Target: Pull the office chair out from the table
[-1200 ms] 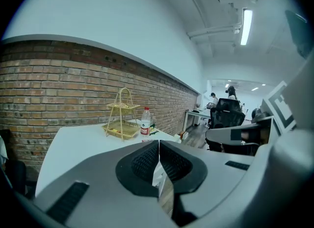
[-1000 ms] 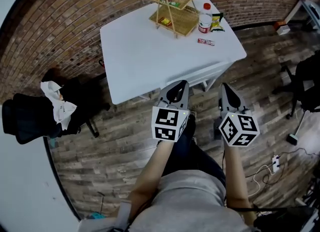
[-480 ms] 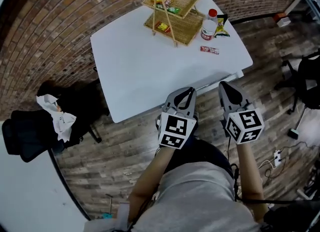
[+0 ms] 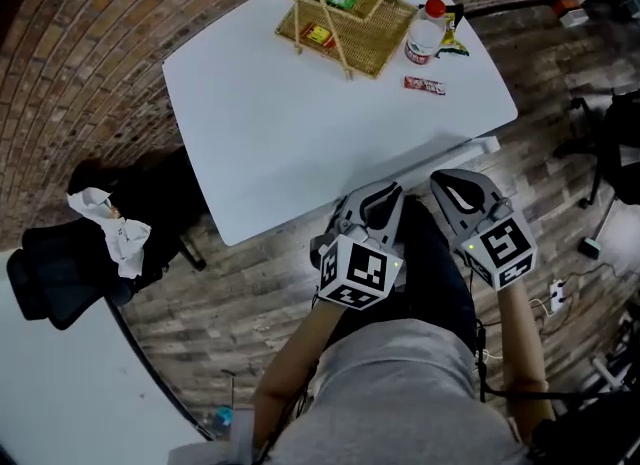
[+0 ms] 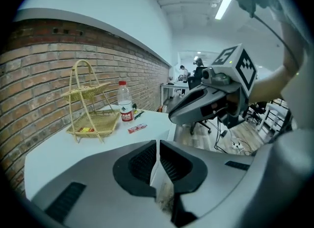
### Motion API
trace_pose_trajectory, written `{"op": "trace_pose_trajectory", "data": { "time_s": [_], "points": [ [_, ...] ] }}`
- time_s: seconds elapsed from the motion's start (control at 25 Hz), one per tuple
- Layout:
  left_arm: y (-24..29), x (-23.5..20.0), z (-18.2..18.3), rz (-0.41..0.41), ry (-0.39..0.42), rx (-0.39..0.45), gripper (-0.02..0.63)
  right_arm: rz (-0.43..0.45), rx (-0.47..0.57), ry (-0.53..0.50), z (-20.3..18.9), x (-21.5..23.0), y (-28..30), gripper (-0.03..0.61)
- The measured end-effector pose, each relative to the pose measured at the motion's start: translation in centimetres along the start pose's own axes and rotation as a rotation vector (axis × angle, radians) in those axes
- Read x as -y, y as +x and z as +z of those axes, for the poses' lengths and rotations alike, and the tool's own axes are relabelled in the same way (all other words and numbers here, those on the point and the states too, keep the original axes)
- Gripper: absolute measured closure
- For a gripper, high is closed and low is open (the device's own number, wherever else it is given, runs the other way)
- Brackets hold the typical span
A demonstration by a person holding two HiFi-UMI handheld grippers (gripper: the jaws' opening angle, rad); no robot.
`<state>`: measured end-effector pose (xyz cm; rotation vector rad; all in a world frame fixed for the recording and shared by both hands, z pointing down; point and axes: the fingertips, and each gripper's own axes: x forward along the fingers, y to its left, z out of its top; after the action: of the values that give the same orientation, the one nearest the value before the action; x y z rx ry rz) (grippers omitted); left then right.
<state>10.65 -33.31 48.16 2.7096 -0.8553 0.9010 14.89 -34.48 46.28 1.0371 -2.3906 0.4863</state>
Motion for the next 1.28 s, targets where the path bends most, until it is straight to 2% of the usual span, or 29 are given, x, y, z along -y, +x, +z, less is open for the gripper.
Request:
{"op": "trace_pose_trajectory", "data": {
  "time_s": [0.16, 0.28, 0.4, 0.48, 0.52, 0.56, 0.6, 0.76, 0.92, 1.16, 1.28],
  "points": [
    [0.4, 0.4, -0.6, -0.007, 0.002, -0.054, 0.598, 0.056, -0.149, -0.244, -1.4, -0.1, 0.6, 0.561],
    [0.8, 0.2, -0.9, 0.013, 0.041, -0.098, 0.593, 0.120, -0.230, -0.425, -2.3, -0.1, 1.2, 0.561],
    [1.5, 0.2, -1.6, 0.024, 0.126, -0.175, 0.497, 0.166, -0.304, -0.589, -3.0, 0.2, 1.6, 0.561],
    [2.1, 0.5, -2.0, 0.019, 0.178, -0.227, 0.491, 0.183, -0.358, -0.687, -3.7, 0.5, 1.6, 0.559],
    [2.3, 0.6, -2.1, 0.012, 0.192, -0.250, 0.489, 0.204, -0.389, -0.727, -4.2, 0.5, 1.6, 0.520],
    [2.6, 0.7, -2.4, 0.003, 0.197, -0.273, 0.480, 0.232, -0.418, -0.759, -4.7, 0.3, 1.7, 0.412],
    [3.0, 0.8, -2.7, -0.008, 0.197, -0.297, 0.474, 0.259, -0.437, -0.791, -5.2, 0.2, 1.8, 0.379],
    [4.4, 1.1, -4.2, -0.037, 0.233, -0.404, 0.420, 0.301, -0.504, -0.920, -7.1, 0.4, 3.1, 0.366],
    [5.4, 1.0, -5.7, -0.053, 0.261, -0.480, 0.417, 0.324, -0.588, -1.006, -8.8, 0.8, 4.5, 0.364],
    [6.5, 0.9, -8.0, -0.077, 0.336, -0.601, 0.419, 0.356, -0.645, -1.082, -10.4, 0.8, 6.0, 0.364],
    [7.0, 1.0, -8.9, -0.087, 0.331, -0.625, 0.419, 0.355, -0.672, -1.108, -11.0, 1.0, 6.6, 0.364]
  ]
}}
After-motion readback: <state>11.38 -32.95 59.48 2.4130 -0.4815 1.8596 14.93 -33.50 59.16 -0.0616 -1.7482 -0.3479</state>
